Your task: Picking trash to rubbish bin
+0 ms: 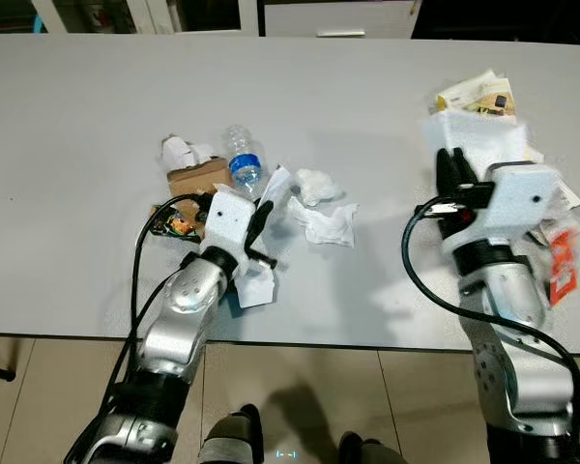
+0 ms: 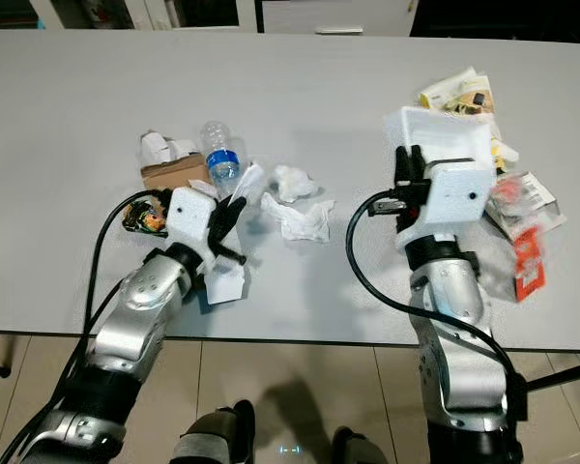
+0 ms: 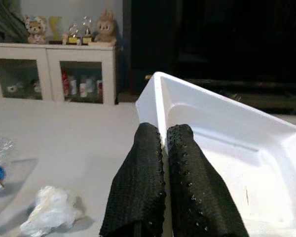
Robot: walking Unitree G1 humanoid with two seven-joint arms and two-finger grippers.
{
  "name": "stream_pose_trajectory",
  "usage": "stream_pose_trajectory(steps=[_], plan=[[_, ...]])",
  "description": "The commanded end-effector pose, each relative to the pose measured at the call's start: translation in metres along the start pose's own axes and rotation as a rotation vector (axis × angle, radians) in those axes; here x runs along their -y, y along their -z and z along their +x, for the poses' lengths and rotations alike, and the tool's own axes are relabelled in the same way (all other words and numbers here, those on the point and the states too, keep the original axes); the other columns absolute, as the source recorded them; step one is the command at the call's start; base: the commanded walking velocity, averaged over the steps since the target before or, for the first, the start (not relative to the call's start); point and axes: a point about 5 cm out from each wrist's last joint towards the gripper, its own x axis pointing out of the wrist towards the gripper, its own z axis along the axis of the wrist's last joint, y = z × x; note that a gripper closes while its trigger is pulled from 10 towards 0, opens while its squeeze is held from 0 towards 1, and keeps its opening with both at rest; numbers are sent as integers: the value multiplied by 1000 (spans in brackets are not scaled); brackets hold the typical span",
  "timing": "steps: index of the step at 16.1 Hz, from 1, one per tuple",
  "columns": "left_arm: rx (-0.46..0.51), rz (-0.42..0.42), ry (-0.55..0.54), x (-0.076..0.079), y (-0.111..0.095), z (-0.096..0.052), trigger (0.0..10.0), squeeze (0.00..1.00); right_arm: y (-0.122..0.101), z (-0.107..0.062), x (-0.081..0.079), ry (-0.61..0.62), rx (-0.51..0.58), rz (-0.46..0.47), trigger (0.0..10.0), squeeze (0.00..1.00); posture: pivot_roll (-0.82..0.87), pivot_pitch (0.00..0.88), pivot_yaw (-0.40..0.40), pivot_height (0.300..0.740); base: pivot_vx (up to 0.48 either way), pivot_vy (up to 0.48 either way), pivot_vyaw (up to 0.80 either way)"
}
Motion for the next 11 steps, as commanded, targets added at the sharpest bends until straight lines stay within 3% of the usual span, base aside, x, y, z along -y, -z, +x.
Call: stream_pose_trajectory(steps=[1,11], plan=[[2,8,-9,1,1,2,10000,0,-8,-4,5,23,22,-50,10000,0,184,137,14,740,0,0,800],[69,-21,-36,8,-7,14,10000,0,-19,-12,6,36,31,-108,10000,0,128,119,-5,740,0,0,800]])
